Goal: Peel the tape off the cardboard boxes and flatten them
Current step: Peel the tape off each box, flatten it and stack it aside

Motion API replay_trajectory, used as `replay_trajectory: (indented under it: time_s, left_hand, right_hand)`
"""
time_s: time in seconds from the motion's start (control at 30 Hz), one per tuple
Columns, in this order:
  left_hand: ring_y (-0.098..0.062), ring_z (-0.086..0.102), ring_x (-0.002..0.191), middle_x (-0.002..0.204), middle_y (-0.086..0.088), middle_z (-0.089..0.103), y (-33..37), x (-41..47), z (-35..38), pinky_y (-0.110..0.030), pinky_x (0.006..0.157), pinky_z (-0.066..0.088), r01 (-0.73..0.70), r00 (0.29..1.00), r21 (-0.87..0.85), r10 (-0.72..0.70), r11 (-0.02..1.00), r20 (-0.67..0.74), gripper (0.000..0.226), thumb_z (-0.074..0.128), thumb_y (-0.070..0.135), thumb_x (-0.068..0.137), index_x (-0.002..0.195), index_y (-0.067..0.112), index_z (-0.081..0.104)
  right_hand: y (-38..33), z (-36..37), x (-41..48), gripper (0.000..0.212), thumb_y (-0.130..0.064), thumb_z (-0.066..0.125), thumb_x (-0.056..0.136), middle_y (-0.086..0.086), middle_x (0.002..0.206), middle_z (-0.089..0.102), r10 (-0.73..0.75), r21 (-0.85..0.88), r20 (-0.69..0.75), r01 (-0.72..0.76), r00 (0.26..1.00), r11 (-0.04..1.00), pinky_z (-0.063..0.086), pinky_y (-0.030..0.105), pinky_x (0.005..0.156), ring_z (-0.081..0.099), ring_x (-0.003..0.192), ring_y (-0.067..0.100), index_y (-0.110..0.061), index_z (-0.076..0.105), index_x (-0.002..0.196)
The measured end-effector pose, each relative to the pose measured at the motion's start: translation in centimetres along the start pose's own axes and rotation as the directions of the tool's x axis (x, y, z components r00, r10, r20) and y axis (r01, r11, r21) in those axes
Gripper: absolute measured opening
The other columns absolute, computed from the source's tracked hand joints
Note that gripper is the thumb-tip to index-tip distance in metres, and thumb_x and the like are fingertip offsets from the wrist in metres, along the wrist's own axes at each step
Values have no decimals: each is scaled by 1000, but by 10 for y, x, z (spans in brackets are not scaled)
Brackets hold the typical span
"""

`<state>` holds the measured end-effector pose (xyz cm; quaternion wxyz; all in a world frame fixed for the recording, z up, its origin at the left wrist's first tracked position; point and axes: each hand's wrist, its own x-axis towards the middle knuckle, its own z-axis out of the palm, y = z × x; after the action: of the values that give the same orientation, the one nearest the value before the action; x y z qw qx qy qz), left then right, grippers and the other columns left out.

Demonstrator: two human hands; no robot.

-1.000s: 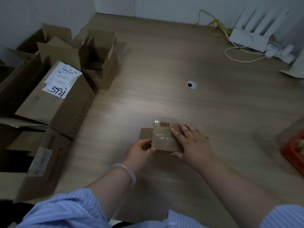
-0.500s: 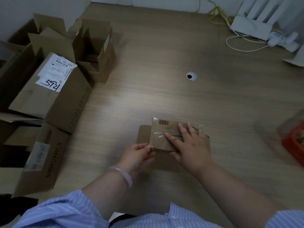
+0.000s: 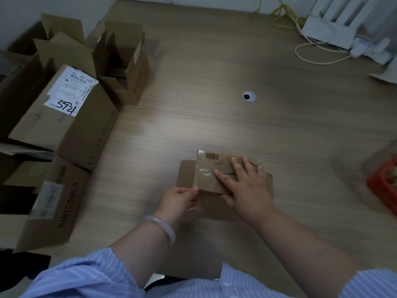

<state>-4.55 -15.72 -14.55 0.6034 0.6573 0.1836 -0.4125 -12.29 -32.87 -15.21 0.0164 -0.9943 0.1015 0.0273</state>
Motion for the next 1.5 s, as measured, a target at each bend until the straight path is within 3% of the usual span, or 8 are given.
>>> replay_trajectory:
  time_s: [0.17, 0.3, 0.5, 0.7, 0.8, 1.07, 1.27, 1.5]
  left_hand:
    - [-8, 66, 64, 72, 2, 68, 1, -2, 5, -32, 70, 46, -40, 999, 148, 43, 988, -13, 18, 58, 23, 94, 78, 14, 58]
    - [-1, 59, 47, 64, 1, 63, 7, -1, 0, -20, 55, 42, -132, 990, 342, 138, 931, 7, 24, 56, 17, 94, 71, 13, 55]
    - [-8, 56, 51, 62, 0, 58, 21, 3, -17, -23, 61, 44, -256, 967, 645, 192, 720, 169, 25, 53, 14, 95, 70, 14, 52]
    - [-17, 52, 58, 68, -7, 48, 21, 2, -25, -35, 71, 48, -124, 986, 319, 80, 939, 148, 26, 41, 10, 100, 75, 11, 48]
    - [-11, 58, 59, 72, -6, 53, 10, -1, -24, -31, 70, 49, -217, 975, 204, 203, 954, 89, 16, 49, 10, 97, 81, 12, 49]
    - [-10, 63, 79, 81, 6, 64, 11, 12, -30, -24, 75, 52, -542, 759, 718, 621, 437, 195, 12, 81, 12, 73, 71, 15, 69]
    - [-21, 69, 75, 72, 0, 71, 26, 12, -37, -40, 74, 57, -458, 850, 548, 525, 700, 41, 21, 72, 9, 82, 68, 19, 59]
    - [-21, 66, 69, 69, -13, 66, 41, 19, -17, -29, 65, 58, -443, 883, 187, 463, 877, -76, 18, 57, -4, 89, 76, 5, 50]
  right_hand:
    - [-1, 1, 0, 79, -53, 80, 58, 19, 139, 48, 1, -9, -6, -1, 1000, 1000, 34, 68, 98, 43, 128, 46, -41, 52, 131]
    - [-1, 1, -1, 78, -53, 81, 58, 19, 139, 48, -3, -16, -7, 3, 1000, 1000, 34, 69, 97, 43, 127, 46, -40, 53, 130]
    - [0, 1, -3, 80, -52, 83, 55, 19, 138, 50, -40, -33, -19, 39, 999, 999, 34, 68, 97, 45, 126, 45, -41, 54, 129]
    - [-1, 0, -3, 79, -53, 82, 56, 18, 138, 50, -35, -24, -17, 35, 999, 999, 35, 69, 97, 45, 126, 45, -41, 54, 129]
    - [-3, 1, -3, 80, -53, 82, 55, 18, 138, 50, -34, -26, -18, 34, 999, 999, 33, 69, 96, 46, 126, 45, -41, 55, 128]
    - [-2, 1, -2, 80, -53, 80, 58, 18, 141, 47, -28, -29, 27, 28, 999, 999, 32, 68, 99, 42, 129, 45, -43, 50, 131]
    - [0, -1, -8, 78, -52, 78, 61, 18, 141, 46, -78, -22, 13, 78, 997, 997, 32, 68, 99, 42, 129, 45, -42, 48, 133]
    - [-2, -3, -9, 77, -53, 77, 63, 18, 142, 45, -87, -1, 32, 87, 996, 996, 33, 68, 99, 41, 130, 45, -42, 47, 133]
